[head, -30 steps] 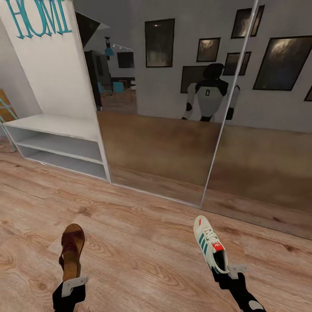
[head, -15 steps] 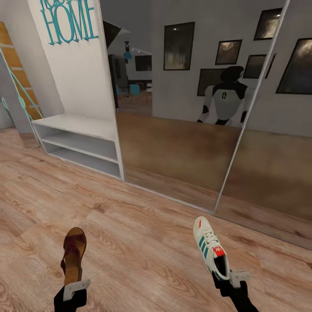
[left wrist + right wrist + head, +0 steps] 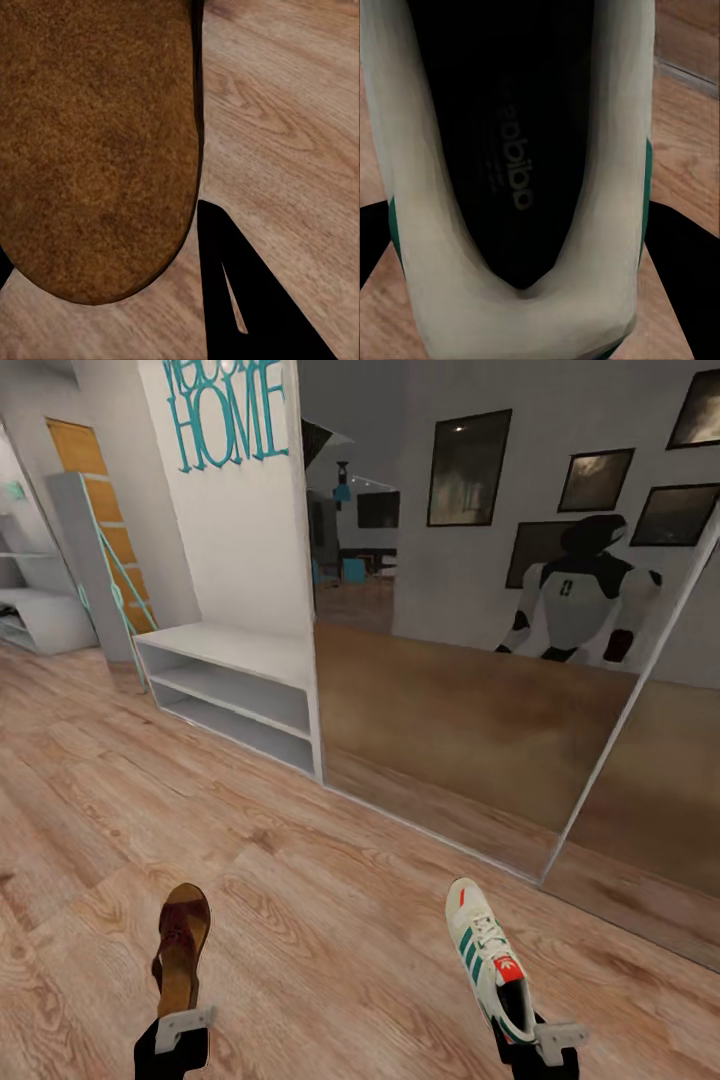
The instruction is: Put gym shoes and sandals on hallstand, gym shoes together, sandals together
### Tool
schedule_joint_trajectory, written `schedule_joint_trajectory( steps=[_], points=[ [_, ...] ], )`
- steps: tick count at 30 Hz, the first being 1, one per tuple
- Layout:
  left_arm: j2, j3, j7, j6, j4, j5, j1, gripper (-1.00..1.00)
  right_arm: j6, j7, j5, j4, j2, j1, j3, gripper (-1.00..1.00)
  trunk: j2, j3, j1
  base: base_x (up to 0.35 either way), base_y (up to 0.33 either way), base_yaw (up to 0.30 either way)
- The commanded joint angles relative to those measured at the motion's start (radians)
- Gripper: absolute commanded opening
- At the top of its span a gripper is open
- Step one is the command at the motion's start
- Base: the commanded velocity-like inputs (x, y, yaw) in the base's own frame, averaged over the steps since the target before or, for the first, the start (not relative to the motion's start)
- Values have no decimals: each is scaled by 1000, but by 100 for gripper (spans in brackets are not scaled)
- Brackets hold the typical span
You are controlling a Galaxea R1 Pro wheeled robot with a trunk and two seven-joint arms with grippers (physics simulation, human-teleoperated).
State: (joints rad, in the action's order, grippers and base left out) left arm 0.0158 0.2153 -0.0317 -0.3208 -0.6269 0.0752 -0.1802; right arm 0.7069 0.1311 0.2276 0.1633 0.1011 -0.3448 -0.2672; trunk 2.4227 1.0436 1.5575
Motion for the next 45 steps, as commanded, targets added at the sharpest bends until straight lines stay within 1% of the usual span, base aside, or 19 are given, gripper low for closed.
schedule_joint_trajectory(
  steps=[1,8,11,12,15,25,35,45],
  points=[
    [0,2,-4,-3,1,11,-1,-100,3,7,4,0,0,0,-9,-100,0,0,0,324,101,232],
    [1,-4,6,-3,1,12,-1,-100,1,8,6,-1,0,0,-9,-100,0,-2,0,327,120,107],
    [5,-50,8,-1,2,11,-1,-100,0,8,6,-1,0,0,-9,-100,0,-2,0,326,130,17],
    [6,-60,7,-1,2,11,-1,-100,0,8,7,-1,-1,0,-9,-100,0,-2,0,326,131,89],
    [5,-73,7,-1,3,11,-1,-100,0,8,7,-1,-1,0,-9,-100,0,-2,0,326,132,181],
    [4,-78,2,-2,1,11,-1,-100,1,7,7,-1,-4,0,-8,-100,0,0,0,326,133,264],
    [4,-72,-3,-3,1,9,-1,-100,0,7,7,-1,-12,0,-7,-100,0,9,0,289,185,257],
    [4,-71,-4,-3,1,10,-1,-100,1,7,7,-1,-12,0,-9,-100,0,19,0,248,218,230]
  ],
)
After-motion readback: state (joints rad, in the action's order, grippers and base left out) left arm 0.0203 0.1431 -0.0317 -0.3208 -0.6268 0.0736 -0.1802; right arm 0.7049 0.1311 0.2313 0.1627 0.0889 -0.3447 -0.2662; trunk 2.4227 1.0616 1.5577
